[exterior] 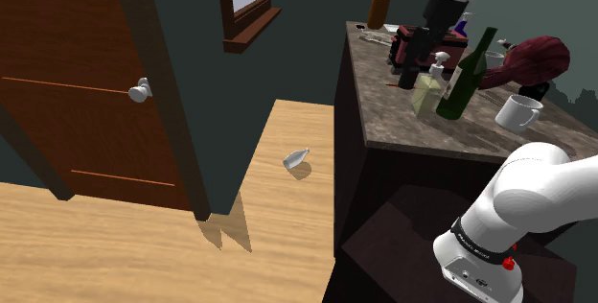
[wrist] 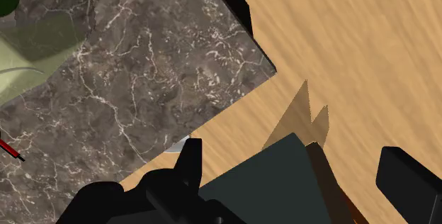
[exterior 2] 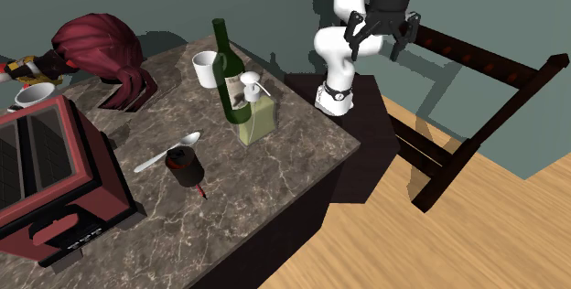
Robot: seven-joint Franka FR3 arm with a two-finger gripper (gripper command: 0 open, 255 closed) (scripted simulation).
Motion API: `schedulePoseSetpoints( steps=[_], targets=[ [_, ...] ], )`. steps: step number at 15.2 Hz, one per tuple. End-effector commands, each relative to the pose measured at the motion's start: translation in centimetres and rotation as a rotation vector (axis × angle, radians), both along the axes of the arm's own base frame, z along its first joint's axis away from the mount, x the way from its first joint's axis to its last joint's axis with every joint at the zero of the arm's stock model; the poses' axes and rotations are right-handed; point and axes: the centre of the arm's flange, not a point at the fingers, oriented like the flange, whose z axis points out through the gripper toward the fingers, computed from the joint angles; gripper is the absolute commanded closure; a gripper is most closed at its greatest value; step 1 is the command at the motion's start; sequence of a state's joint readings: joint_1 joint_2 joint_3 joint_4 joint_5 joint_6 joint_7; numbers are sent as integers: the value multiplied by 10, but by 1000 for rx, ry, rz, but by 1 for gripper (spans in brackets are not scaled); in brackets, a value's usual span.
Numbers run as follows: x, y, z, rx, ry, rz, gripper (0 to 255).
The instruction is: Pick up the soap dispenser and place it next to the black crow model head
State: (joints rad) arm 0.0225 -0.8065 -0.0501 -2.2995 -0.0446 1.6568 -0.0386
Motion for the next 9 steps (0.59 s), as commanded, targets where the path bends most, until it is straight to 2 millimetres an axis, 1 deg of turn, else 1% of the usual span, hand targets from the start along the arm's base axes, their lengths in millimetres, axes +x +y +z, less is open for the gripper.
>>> schedulePoseSetpoints(
  steps=[1,9],
  targets=[
    [0,0,0,0,0,0,0],
    [6,-87,-47,-27,2,-131,0]
  ],
)
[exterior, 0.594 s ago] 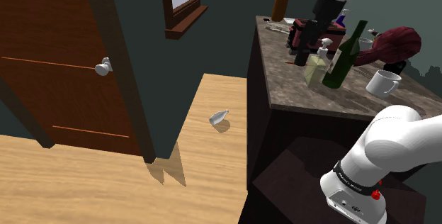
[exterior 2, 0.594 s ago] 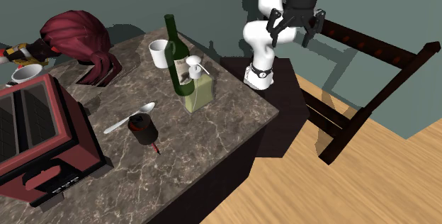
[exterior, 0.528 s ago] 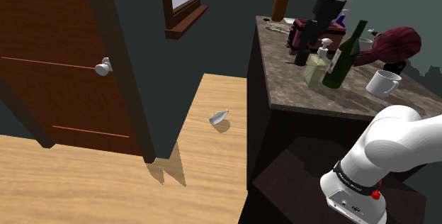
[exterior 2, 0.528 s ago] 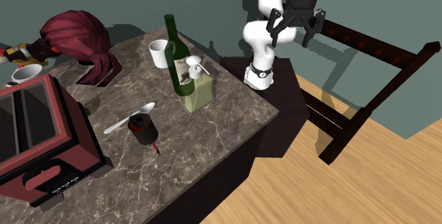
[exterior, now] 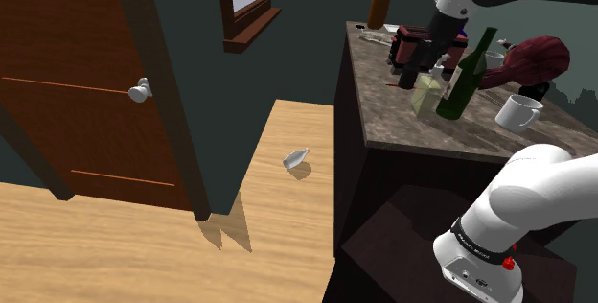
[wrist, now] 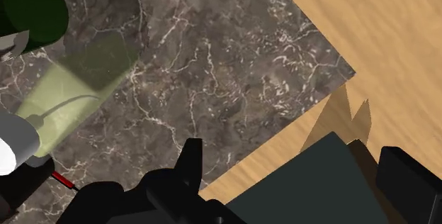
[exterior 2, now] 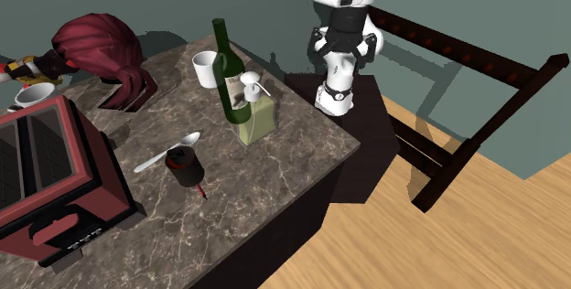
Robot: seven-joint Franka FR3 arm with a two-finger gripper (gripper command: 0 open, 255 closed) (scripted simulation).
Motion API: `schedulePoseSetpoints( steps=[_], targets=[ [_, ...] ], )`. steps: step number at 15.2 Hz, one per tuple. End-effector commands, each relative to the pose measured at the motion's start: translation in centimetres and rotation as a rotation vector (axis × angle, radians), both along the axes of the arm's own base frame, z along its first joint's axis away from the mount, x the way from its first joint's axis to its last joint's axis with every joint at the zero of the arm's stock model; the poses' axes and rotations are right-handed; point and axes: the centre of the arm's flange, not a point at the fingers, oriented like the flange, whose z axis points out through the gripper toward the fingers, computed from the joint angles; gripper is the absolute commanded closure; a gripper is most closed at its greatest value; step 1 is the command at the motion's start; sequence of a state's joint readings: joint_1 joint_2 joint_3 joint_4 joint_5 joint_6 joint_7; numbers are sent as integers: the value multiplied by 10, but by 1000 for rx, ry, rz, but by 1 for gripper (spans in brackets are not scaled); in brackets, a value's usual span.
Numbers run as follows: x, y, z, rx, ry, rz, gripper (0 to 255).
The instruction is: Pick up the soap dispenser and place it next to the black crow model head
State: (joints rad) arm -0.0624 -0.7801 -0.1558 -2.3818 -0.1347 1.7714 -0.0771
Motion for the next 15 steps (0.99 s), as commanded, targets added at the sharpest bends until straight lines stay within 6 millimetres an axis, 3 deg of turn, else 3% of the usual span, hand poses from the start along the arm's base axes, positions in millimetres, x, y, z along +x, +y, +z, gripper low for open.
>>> schedulePoseSetpoints(
  steps=[1,13,15],
  targets=[
    [-2,-21,-12,-7,0,-33,0],
    [-17,-153,-78,-48,3,-230,0],
    [-18,-161,-86,-50,3,-241,0]
  ],
)
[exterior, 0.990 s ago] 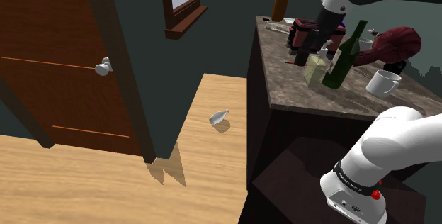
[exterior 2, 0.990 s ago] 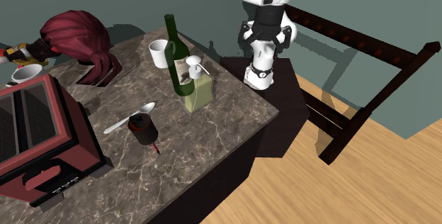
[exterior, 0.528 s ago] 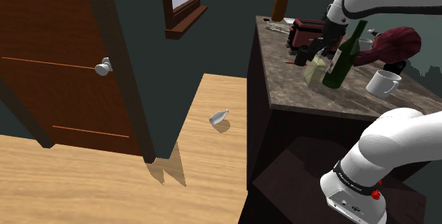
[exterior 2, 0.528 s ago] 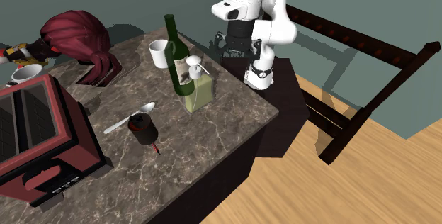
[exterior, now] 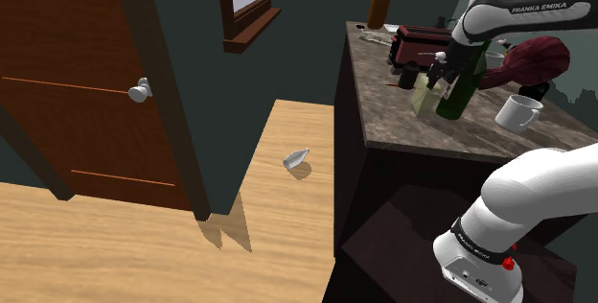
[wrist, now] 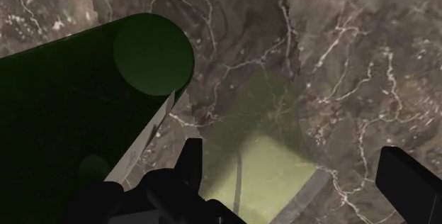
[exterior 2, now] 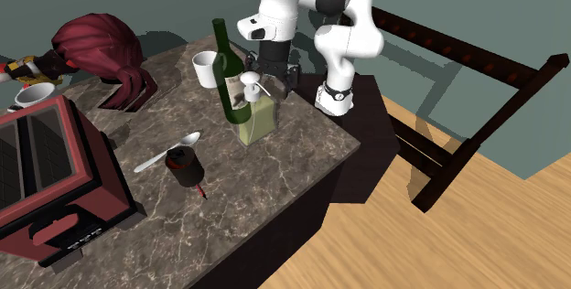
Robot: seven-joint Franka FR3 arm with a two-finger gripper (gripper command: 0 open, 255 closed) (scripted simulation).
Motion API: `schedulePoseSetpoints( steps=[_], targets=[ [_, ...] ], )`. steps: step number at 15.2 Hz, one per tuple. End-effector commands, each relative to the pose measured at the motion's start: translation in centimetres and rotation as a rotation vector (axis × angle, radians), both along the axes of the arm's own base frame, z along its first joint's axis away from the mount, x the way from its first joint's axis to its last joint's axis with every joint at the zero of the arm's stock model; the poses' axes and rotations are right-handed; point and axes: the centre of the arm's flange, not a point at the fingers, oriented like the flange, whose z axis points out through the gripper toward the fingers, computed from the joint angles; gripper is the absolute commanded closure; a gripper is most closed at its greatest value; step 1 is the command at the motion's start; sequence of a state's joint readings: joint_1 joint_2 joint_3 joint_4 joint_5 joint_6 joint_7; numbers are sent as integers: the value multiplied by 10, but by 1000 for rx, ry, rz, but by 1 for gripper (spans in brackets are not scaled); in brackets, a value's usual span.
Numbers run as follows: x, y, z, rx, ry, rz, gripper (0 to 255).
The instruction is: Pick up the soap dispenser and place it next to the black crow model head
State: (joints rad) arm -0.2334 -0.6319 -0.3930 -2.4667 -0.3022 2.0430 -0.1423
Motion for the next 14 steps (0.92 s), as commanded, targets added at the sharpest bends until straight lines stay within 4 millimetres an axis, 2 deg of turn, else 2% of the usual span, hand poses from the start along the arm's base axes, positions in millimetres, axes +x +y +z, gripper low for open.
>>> schedulePoseSetpoints(
  steps=[1,7,14],
  targets=[
    [1,-4,-9,-2,0,-7,0],
    [5,-8,-38,-2,0,-7,0],
    [5,-8,-38,-2,0,-7,0]
  ],
)
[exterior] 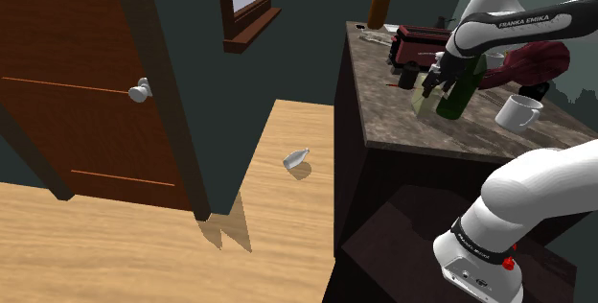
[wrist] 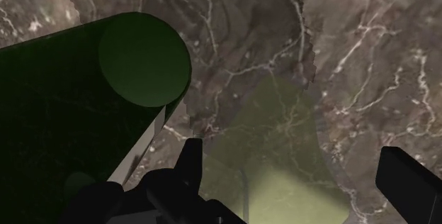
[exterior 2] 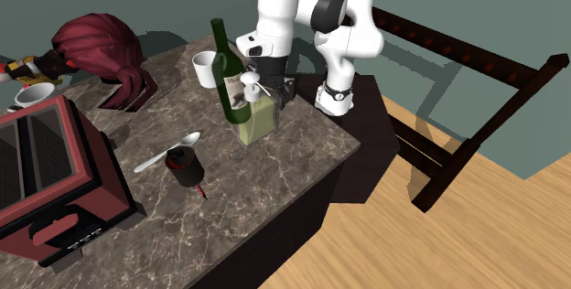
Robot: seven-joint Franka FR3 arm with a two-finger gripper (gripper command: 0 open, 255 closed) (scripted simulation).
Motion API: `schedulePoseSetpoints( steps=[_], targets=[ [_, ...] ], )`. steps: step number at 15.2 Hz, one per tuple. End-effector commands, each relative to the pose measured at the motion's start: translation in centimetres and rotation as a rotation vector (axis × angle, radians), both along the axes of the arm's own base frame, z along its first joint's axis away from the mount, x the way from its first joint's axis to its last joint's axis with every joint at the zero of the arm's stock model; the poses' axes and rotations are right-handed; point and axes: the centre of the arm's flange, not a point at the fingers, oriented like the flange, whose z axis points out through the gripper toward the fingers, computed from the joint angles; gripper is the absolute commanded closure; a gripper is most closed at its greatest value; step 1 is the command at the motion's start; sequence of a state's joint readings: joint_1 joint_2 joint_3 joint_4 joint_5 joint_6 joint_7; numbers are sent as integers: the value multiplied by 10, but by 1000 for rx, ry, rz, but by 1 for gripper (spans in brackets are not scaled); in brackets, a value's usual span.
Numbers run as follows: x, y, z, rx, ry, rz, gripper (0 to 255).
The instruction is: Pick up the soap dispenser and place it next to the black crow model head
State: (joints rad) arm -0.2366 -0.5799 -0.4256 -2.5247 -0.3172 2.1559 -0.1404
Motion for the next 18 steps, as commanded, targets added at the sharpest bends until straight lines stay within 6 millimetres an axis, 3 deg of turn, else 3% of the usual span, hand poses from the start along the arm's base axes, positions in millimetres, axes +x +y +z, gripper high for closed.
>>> schedulePoseSetpoints(
  steps=[1,10,18],
  targets=[
    [0,0,0,0,0,0,255],
    [0,0,0,0,0,0,255],
    [0,0,42,0,0,0,255]
  ],
)
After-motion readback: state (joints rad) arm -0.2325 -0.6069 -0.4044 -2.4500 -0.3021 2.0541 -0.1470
